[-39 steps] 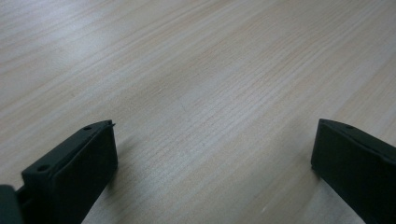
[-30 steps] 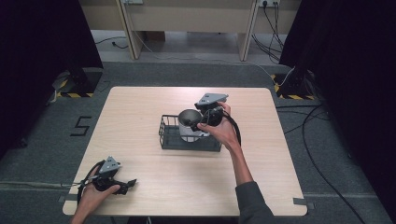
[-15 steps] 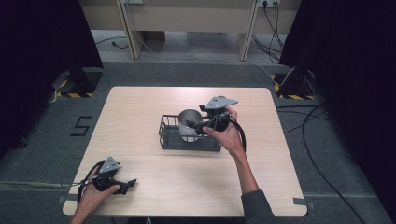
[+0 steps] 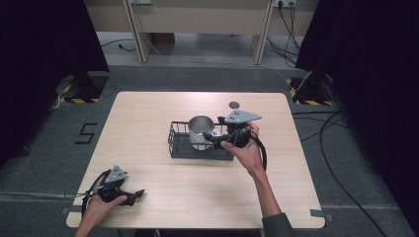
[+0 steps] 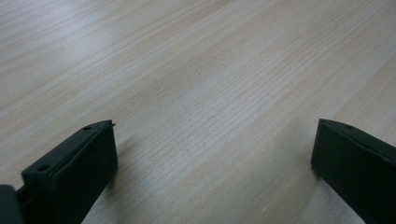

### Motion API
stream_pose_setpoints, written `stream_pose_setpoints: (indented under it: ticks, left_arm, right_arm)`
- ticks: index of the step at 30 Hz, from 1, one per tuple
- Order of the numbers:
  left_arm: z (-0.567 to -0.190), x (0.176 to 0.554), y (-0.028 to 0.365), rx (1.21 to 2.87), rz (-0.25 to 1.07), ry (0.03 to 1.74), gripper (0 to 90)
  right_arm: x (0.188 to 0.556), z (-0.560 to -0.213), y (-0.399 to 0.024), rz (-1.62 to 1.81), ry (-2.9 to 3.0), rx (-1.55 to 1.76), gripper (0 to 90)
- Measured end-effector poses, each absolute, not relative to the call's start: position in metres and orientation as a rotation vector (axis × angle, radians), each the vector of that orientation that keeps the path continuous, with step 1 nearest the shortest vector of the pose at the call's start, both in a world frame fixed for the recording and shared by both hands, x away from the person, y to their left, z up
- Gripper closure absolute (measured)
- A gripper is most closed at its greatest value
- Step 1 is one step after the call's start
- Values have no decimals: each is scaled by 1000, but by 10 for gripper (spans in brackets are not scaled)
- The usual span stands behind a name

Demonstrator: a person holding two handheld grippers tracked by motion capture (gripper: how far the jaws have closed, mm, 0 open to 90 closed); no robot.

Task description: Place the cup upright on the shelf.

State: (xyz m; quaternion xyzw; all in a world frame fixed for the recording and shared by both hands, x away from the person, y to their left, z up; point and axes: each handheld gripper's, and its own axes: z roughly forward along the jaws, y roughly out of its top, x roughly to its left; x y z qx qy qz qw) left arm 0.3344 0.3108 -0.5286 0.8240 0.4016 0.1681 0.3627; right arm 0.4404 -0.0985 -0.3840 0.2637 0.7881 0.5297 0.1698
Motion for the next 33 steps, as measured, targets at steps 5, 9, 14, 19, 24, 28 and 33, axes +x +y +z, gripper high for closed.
stream_pose_setpoints:
  ticks: [5,9,14,19,24,28,33]
  left_arm:
    - [-529,334,311,2119,435,1036,0]
    - [-529,334,311,2119,435,1036,0]
    - [-529,334,311,2119,435,1036,0]
    - [-529,334,311,2120,435,1036,0]
    - [-529,333,311,2122,434,1035,0]
    - [-529,333,311,2123,434,1035,0]
    - [-529,333,311,2122,434,1035,0]
  right_arm:
    - [426,-383,-105,1483,2220,759,181]
    - [419,-385,-106,1474,2222,751,180]
    - [409,-389,-111,1467,2216,759,181]
    - [398,-395,-115,1466,2206,786,182]
    - [386,-405,-120,1464,2198,794,181]
    - [376,-412,-125,1452,2187,798,180]
    - [366,-422,-130,1447,2178,807,181]
